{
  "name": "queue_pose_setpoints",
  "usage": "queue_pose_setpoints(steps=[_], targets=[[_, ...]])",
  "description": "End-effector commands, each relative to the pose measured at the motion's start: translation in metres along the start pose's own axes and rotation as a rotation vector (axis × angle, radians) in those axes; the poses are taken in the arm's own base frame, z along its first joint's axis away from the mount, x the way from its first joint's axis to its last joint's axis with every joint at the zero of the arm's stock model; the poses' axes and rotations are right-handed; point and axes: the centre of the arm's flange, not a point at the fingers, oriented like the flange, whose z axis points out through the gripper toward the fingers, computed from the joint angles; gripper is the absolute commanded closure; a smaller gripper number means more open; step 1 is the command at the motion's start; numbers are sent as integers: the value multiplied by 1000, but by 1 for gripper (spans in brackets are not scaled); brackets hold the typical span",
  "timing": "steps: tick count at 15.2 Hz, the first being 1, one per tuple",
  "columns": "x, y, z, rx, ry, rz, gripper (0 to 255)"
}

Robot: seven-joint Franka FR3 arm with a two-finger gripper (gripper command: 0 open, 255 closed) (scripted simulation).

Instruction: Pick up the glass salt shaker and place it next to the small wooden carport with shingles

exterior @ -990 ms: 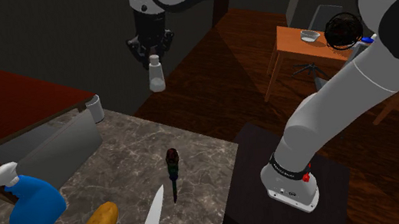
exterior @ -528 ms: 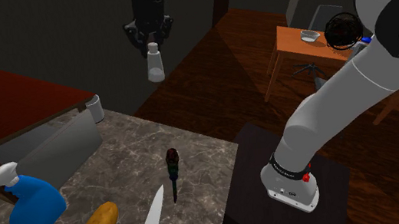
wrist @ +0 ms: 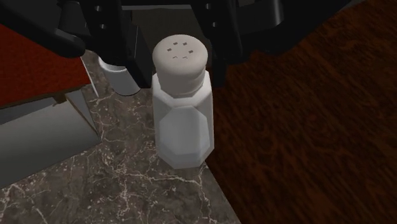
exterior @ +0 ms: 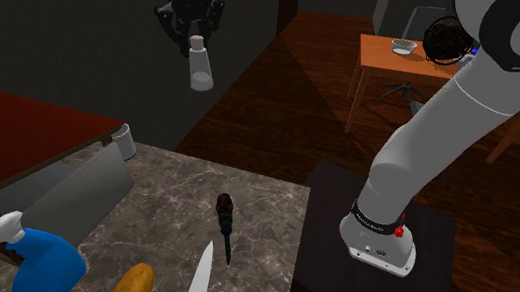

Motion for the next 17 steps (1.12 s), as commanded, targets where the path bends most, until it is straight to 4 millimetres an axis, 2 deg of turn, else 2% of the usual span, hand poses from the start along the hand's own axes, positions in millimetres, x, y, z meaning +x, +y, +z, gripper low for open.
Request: queue_pose_setpoints(steps=[1,9,17], targets=[[2,1,-10,0,0,0,255],[11,3,-51,0,0,0,255],[42,-98,-50,0,0,0,255]])
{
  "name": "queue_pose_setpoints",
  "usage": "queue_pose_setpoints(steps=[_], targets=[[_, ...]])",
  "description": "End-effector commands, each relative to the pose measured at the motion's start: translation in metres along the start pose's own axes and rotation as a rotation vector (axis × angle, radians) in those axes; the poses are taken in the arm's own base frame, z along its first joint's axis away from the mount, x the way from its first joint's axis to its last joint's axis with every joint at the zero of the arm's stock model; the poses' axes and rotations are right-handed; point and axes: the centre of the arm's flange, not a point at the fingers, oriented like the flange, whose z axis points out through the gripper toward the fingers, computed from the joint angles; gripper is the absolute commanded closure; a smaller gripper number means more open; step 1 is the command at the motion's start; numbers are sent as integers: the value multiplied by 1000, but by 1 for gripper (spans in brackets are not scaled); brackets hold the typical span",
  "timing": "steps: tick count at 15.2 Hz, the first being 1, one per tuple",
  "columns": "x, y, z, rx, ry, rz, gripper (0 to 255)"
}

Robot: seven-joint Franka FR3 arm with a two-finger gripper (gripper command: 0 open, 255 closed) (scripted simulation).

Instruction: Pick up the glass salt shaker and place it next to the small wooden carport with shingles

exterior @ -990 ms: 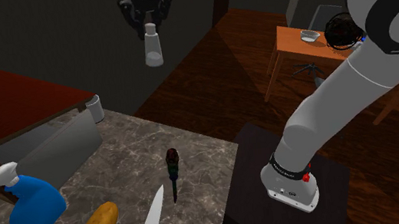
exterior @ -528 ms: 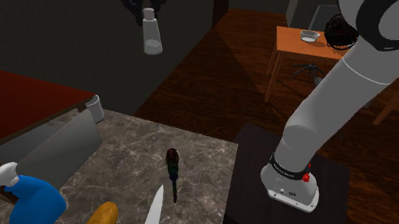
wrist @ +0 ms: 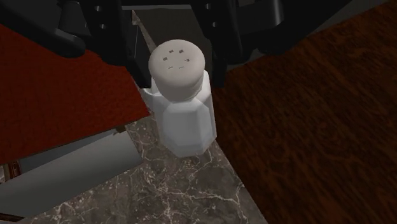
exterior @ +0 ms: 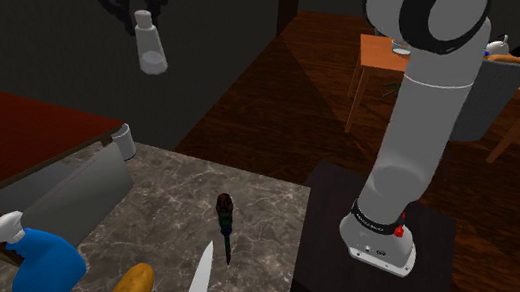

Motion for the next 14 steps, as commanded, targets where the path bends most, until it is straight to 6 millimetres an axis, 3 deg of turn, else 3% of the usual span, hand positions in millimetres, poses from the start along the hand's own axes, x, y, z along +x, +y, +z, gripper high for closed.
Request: queue_pose_setpoints(steps=[1,4,14], targets=[[7,-25,-1,-1,0,5,255],[18,-60,0,-1,0,5,255],[6,-63,51,-1,0,5,255]])
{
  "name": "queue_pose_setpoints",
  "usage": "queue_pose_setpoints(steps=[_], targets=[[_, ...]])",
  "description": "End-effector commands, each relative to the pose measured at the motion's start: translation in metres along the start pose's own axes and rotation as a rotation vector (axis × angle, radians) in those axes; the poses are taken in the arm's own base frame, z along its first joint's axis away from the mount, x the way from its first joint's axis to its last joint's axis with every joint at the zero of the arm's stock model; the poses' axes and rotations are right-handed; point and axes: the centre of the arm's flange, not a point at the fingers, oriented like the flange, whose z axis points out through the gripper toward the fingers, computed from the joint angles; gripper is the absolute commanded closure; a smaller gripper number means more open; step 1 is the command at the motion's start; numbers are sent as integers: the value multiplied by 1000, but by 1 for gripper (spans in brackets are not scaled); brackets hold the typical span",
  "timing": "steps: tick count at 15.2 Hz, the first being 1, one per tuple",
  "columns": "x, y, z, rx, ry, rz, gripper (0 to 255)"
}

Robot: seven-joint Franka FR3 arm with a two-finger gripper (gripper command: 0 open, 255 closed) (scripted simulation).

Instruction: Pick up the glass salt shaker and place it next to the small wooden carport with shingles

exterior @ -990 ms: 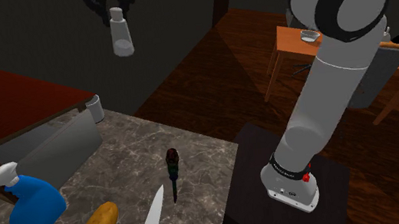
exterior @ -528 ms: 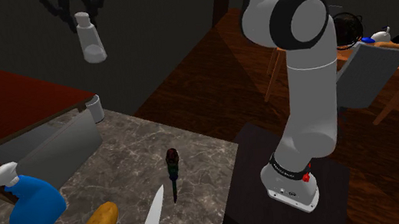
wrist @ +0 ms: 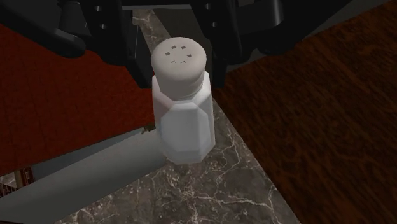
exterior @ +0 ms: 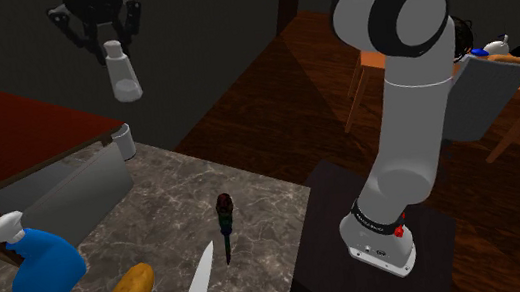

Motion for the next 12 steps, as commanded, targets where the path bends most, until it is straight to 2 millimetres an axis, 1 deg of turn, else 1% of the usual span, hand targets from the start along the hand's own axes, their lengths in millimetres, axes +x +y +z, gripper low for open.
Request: queue_pose_setpoints(steps=[1,12], targets=[[-2,0,11,1,0,0,255],[-14,-4,67,1,0,0,255]])
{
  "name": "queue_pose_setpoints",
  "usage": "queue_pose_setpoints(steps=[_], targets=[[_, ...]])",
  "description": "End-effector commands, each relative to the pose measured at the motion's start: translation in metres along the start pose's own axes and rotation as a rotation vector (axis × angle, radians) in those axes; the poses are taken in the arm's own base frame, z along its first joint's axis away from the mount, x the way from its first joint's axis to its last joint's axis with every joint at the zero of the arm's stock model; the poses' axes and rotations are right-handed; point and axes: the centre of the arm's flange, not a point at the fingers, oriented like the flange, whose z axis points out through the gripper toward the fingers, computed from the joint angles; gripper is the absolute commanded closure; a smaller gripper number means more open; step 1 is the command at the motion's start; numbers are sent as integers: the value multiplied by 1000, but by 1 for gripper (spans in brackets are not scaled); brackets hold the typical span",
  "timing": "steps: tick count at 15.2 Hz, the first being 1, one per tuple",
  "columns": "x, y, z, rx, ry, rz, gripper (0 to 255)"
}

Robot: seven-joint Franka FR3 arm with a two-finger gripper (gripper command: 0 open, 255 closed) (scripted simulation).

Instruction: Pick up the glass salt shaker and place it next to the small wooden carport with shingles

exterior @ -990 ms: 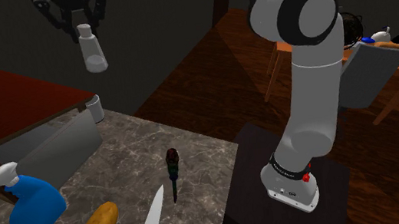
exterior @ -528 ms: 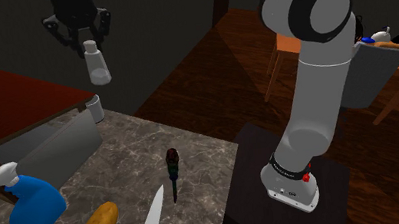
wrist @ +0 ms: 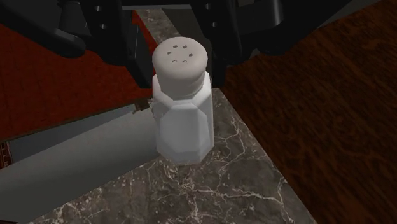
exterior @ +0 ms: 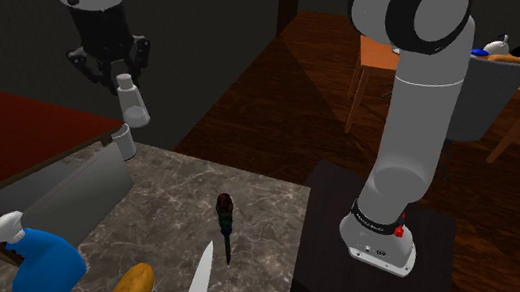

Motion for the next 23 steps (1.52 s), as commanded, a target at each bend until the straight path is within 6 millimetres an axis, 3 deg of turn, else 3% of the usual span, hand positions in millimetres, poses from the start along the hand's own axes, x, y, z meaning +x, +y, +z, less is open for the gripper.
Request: queue_pose_setpoints(steps=[1,23], targets=[[-1,-1,10,1,0,0,255],[-26,-8,123,1,0,0,255]])
